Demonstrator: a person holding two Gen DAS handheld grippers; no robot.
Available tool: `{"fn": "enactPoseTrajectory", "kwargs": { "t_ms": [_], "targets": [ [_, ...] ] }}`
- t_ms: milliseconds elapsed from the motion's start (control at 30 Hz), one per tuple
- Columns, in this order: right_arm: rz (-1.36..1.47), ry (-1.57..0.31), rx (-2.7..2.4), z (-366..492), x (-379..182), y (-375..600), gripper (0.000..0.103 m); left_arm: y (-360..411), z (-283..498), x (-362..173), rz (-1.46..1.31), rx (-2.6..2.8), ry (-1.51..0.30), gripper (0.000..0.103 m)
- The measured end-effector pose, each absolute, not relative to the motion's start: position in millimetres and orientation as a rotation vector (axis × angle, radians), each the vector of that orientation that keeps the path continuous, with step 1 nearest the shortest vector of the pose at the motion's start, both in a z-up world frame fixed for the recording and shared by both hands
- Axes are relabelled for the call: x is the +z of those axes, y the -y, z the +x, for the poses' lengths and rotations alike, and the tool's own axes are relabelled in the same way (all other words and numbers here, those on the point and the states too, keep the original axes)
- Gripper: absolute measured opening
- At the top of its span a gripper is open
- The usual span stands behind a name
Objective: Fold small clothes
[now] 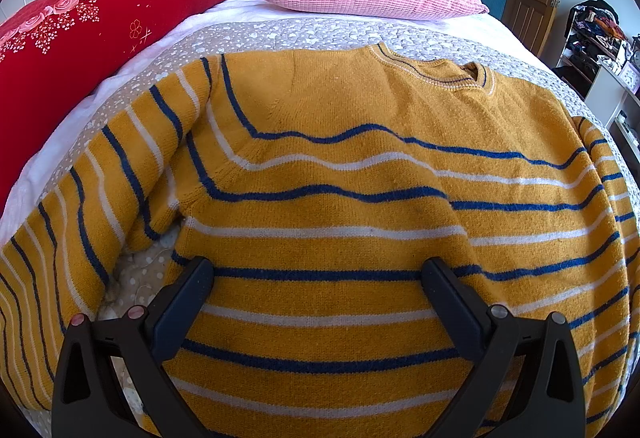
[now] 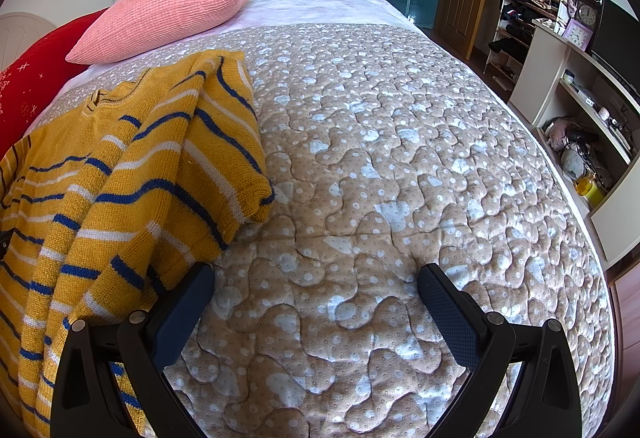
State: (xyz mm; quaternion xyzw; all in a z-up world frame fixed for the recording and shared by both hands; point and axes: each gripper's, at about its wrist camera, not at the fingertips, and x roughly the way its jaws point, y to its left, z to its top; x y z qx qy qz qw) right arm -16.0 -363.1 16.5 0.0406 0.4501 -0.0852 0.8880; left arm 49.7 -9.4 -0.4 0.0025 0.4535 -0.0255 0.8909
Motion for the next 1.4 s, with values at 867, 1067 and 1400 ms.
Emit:
{"fn": "enactPoseTrajectory", "kwargs": {
  "t_ms": [867, 1067, 1400],
  "targets": [
    [0.084, -0.935, -0.177, -16, 17, 363, 0.103, 10, 49, -1, 0.010, -0.049, -0.940, 0.103],
    [0.085, -0.936, -0.180, -19, 16, 364, 0.103, 10, 50, -1, 0.003, -0.052, -0.936, 0.103],
    [0.171, -1.010, -0.153, -12, 16, 375, 0.103, 10, 58, 2, -0.017, -0.025, -1.032, 0.103]
  ]
}}
